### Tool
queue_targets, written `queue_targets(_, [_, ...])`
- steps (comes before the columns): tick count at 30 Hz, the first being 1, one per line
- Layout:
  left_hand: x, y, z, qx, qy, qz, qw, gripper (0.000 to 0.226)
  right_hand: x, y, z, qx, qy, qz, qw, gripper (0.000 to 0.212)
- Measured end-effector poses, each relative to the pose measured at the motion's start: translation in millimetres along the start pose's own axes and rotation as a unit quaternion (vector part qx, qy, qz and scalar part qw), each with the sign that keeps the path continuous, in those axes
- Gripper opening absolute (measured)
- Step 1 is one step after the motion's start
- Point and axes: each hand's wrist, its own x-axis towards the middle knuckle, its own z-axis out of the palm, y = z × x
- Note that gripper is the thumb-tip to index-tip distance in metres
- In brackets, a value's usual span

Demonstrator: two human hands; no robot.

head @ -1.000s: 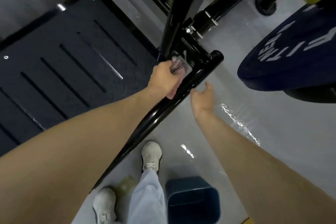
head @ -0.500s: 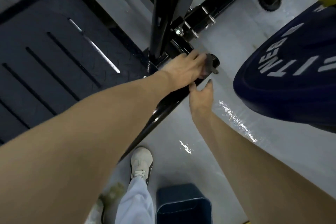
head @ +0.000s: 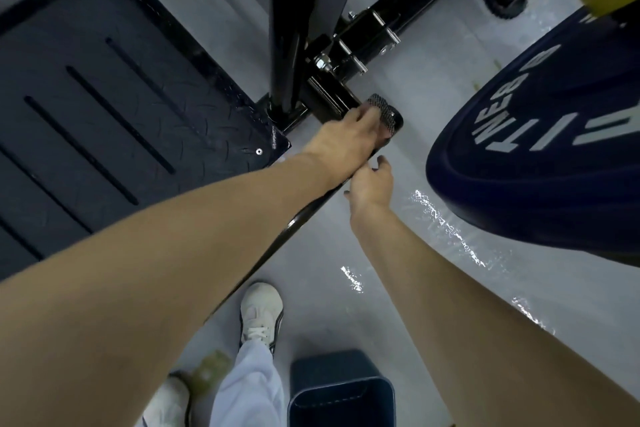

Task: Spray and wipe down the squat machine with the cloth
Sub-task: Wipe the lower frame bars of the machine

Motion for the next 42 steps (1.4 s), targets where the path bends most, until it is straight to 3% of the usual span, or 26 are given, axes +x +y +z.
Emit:
queue_targets(3, [0,-17,-1,0.122,-0.012,0.079,0.989,0.048,-1,4,-3,-0.016,-0.004,0.013,1.0,0.052])
queue_targets(5, [8,-29,-7,0.153,-0.019,0.005,0.988,0.052,1,4,-8,-0.014,-0.016,0.022,1.0,0.052])
queue_targets(8, [23,-25,-22,0.1,-0.035,-0.146,0.984,0.057,5,0,-15,-0.014,-0.022,0.023,0.999,0.053])
queue_targets(10, [31,-9,-25,0.037,-0.043,-0.157,0.986,0.058,4,-2,-18,-0.016,-0.02,0.022,0.999,0.047])
queue_targets(13, [37,18,-20,-0.035,-0.057,-0.085,0.994,0.064,1,0,-18,-0.027,-0.015,0.02,0.999,0.053])
queue_targets(16, [36,28,-12,0.002,-0.044,-0.02,0.999,0.059,1,6,-16,-0.03,-0.015,0.013,0.999,0.051])
queue_targets(18, [25,21,0,0.067,-0.045,0.104,0.991,0.049,-4,8,-16,-0.032,-0.014,0.014,0.999,0.048])
queue_targets(20, [8,1,14,0.152,-0.033,0.257,0.954,0.037,-11,7,-19,-0.038,-0.016,0.012,0.999,0.041])
queue_targets(21, [1,-10,16,0.172,-0.029,0.289,0.941,0.031,-12,8,-20,-0.049,-0.02,0.015,0.999,0.038])
queue_targets(26, [8,-14,1,0.253,-0.061,0.324,0.91,0.031,-11,10,-22,-0.038,-0.018,0.043,0.998,0.042])
queue_targets(29, [27,12,-4,0.253,-0.065,0.245,0.934,0.028,-11,7,-24,0.009,-0.02,0.078,0.997,0.035])
queue_targets(31, [32,20,-3,0.23,-0.109,0.2,0.946,0.03,-15,7,-27,0.013,-0.022,0.089,0.996,0.034])
queue_targets(37, [-6,23,17,0.328,-0.177,0.306,0.876,0.029,-10,28,-36,-0.013,0.009,0.07,0.997,0.043])
queue_targets(39, [-29,7,28,0.328,-0.127,0.355,0.866,0.026,-8,32,-42,-0.011,0.026,0.075,0.997,0.046])
queue_targets(40, [-38,-4,32,0.293,-0.074,0.364,0.881,0.021,-8,31,-43,-0.016,0.037,0.073,0.997,0.045])
queue_targets(42, [-48,-20,40,0.159,0.034,0.301,0.94,0.015,-5,29,-43,-0.031,0.047,0.056,0.997,0.045])
